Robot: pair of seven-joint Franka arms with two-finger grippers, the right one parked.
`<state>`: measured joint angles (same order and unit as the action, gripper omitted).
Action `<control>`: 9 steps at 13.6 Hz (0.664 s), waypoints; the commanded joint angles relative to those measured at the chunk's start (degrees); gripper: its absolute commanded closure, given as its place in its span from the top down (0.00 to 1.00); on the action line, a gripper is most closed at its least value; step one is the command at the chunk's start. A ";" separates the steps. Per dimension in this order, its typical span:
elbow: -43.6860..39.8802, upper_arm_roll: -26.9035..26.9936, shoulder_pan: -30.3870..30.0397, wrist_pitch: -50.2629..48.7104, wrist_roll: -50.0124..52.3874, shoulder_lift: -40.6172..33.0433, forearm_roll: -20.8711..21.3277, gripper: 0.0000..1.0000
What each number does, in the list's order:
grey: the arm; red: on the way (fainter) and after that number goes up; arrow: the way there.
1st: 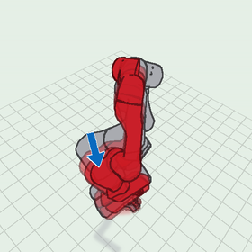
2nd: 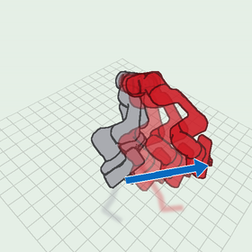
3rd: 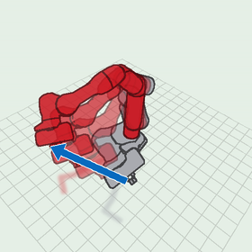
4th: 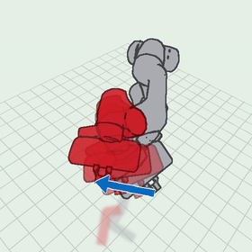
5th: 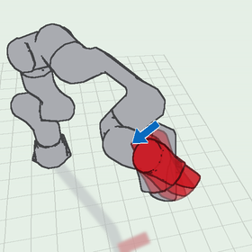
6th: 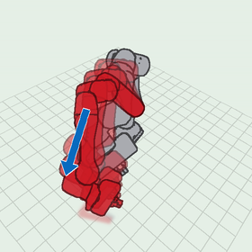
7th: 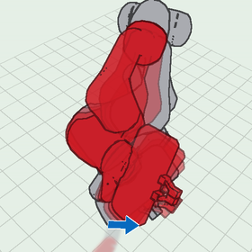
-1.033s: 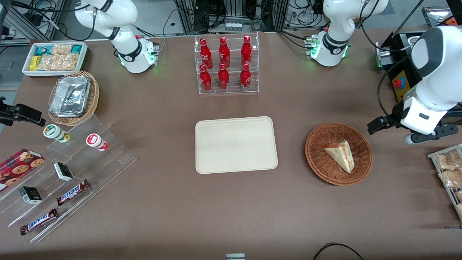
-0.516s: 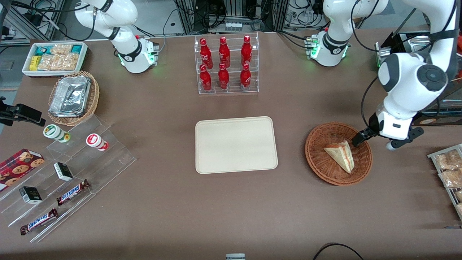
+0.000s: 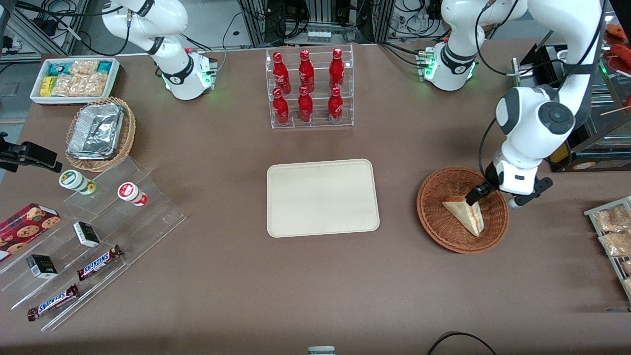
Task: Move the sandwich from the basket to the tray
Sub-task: 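Lower the open left gripper over the sandwich in the wicker basket, then close the left gripper on the wrapped sandwich and lift it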
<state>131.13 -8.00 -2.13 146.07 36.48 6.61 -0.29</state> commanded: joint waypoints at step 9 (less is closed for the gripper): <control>0.97 -0.35 0.02 9.23 1.22 7.89 -0.24 0.57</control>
<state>131.85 -8.37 -2.15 153.69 36.86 14.03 -0.29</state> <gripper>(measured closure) 0.066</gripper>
